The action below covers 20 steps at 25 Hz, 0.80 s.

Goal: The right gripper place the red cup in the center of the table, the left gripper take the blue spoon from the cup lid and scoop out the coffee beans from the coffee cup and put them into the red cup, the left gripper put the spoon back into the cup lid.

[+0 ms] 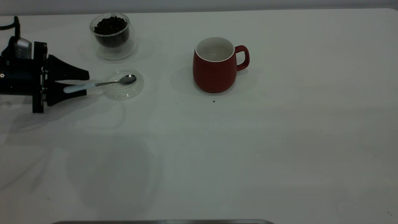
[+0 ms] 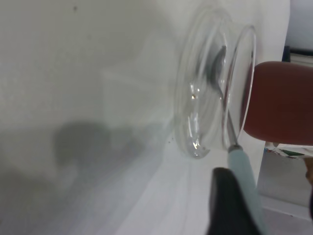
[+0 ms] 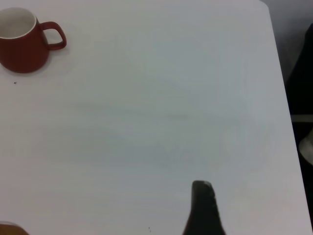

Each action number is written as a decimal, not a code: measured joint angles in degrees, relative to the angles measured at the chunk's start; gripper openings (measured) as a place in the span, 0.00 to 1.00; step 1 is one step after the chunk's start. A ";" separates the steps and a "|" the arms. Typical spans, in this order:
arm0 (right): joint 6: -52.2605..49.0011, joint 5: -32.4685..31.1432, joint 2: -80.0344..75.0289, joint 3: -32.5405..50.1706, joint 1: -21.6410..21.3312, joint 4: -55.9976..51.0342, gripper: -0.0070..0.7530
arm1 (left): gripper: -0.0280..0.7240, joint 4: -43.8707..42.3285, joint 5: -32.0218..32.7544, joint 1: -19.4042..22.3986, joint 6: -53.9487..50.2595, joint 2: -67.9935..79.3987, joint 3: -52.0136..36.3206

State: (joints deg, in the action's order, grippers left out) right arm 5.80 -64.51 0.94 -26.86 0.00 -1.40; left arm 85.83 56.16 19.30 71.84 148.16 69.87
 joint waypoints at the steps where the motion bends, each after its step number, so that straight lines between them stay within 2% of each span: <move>1: 0.00 0.00 0.00 0.00 0.00 0.00 0.79 | 0.76 -0.49 -0.15 0.20 0.11 0.00 0.33; 5: 0.00 0.00 0.00 0.00 0.00 0.00 0.79 | 0.87 -6.22 -0.22 2.38 -0.98 0.00 4.61; 10: 0.00 0.00 0.00 0.00 0.00 0.00 0.79 | 0.87 -17.72 -0.60 5.45 -9.00 -2.68 12.46; 14: 0.00 0.00 0.00 0.00 0.00 0.00 0.79 | 0.86 -31.79 0.76 5.51 -20.92 -8.10 20.39; 20: 0.00 0.00 0.00 0.00 0.00 0.00 0.79 | 0.84 -56.41 10.15 3.33 -41.01 -18.03 30.97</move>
State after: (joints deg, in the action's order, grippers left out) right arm 5.80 -64.51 0.94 -26.86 0.00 -1.40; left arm 29.42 66.31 22.62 30.83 130.12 100.84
